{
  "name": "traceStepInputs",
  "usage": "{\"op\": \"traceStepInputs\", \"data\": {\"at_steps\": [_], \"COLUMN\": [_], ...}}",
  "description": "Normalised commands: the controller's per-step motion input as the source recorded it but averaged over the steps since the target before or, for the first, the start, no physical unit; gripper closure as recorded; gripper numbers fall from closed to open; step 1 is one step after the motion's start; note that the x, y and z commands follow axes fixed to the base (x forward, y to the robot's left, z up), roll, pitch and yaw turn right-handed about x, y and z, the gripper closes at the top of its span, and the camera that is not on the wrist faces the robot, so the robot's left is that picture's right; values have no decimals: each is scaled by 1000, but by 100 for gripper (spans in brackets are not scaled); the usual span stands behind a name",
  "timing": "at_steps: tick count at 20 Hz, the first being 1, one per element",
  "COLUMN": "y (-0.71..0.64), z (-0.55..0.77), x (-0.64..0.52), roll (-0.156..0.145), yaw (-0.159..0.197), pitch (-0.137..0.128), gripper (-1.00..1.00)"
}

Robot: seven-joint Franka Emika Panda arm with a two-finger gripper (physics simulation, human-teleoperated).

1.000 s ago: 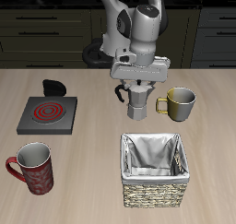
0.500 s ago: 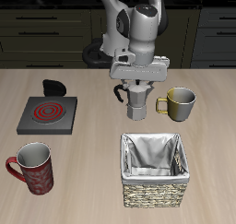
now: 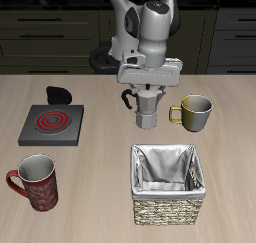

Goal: Place the moka pot on the stove and turn off the stove

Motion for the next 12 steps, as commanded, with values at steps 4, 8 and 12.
{"op": "traceStepInputs", "data": {"at_steps": [4, 8, 12], "y": [-115, -228, -239], "z": [210, 227, 387], "x": [-23, -52, -141], "roll": [16, 1, 18], "yaw": [17, -8, 24], "pitch": [-54, -21, -52], "gripper": [100, 100, 100]}}
